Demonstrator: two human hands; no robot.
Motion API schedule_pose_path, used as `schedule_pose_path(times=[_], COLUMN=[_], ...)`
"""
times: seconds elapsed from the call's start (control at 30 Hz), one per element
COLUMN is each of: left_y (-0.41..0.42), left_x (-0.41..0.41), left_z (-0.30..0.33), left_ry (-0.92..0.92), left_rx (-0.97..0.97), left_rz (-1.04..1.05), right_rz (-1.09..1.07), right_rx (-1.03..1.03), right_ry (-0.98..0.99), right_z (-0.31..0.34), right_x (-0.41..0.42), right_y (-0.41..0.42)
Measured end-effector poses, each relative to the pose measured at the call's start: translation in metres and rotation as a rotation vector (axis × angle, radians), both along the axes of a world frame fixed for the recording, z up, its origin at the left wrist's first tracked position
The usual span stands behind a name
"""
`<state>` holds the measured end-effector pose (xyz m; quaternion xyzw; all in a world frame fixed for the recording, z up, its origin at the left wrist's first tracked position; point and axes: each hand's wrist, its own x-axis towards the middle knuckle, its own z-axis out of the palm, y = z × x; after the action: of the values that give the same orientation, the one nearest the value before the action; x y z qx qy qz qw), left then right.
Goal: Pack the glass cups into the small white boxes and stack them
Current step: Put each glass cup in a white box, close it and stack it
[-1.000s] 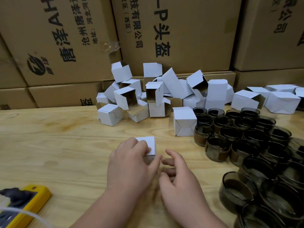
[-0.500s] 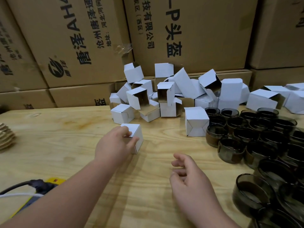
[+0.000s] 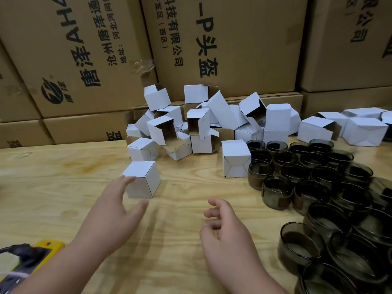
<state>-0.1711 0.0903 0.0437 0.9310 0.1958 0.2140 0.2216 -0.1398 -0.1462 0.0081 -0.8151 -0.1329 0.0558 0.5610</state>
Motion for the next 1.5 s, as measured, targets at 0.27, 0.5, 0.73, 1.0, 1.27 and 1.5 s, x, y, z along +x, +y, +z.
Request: schedule_pose_path(times=[0.27, 0.5, 0.73, 1.0, 1.27, 1.5], left_y=[0.008, -0.038, -0.121, -0.154, -0.159, -0.150], left_x=[-0.059, -0.051, 0.046, 0.138, 0.178, 0.177], left_z=[-0.022, -0.016, -0.052, -0.050, -0.054, -0.048], left_ry=[-0.028, -0.177, 0.085, -0.110, -0.079, -0.303], left_rx=[-0.203, -0.135, 0.088, -0.049, 0.026, -0.398], left_rz=[0.044, -0.163, -0.418, -0.348, -0.304, -0.171], right_rz=[-0.001, 0.014, -0.206, -0.340, -0.299, -0.262], right_rx=[-0.015, -0.012, 0.146, 0.162, 0.181, 0.196], right_ry=[0.016, 0.014, -0.017, -0.144, -0.125, -0.106], right_z=[0.000, 0.004, -0.004, -0.002, -0.009, -0.007], right_x=[-0.001, -0.002, 0.006, 0.007, 0.013, 0.010], right_y=[0.000, 0.001, 0.000, 0.000, -0.002, 0.001])
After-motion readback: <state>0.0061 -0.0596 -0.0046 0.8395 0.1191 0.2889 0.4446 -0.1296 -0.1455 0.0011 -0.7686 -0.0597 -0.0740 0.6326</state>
